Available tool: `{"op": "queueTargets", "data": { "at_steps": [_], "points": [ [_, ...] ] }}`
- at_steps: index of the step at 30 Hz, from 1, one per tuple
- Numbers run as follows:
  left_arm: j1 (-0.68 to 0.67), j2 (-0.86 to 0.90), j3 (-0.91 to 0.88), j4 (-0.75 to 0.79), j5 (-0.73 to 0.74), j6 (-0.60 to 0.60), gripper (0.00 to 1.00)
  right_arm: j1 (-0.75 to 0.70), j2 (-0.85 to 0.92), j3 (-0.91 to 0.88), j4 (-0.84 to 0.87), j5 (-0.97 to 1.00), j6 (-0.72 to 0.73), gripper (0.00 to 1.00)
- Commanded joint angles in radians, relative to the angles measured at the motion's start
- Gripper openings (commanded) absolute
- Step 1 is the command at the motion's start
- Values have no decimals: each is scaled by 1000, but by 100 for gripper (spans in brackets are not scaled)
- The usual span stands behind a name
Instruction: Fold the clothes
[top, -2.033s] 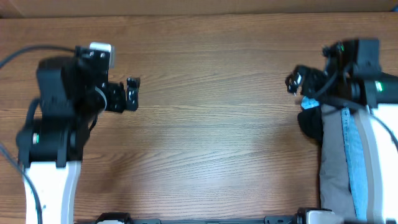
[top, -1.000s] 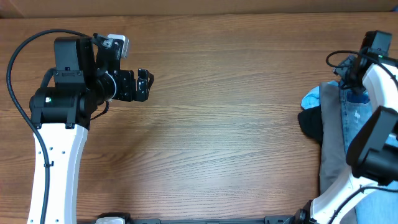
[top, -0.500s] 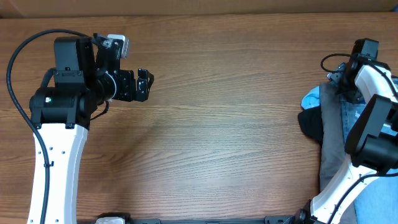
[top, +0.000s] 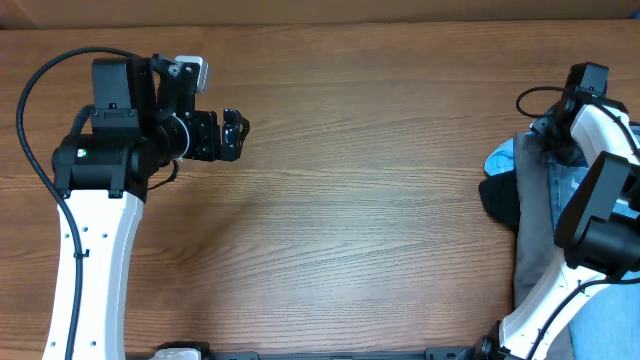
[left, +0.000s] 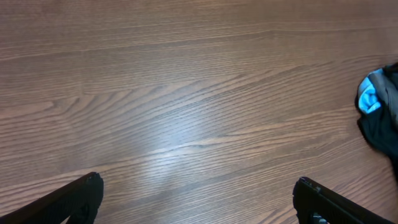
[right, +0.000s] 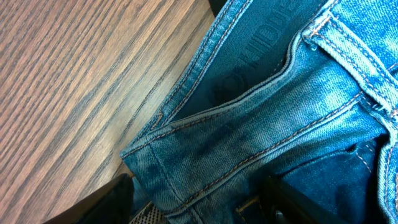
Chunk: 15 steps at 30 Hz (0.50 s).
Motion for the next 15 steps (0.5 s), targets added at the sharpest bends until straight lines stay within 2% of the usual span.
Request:
{"op": "queueTargets", "data": {
  "at_steps": [1,5,9,15],
  "points": [
    [-6,2,28,-1,15,-16,100,-9,16,7,-3,35,5,69],
    [-6,7,28,-1,15,-16,100,-4,17,7,-2,9,-3,68],
    [-6,18,28,-2,15,-16,100,10,16,7,8,-2,-86,56],
    [-7,45,28,-3,19,-17,100,11,16,8,27,43,-85,54]
  ]
}}
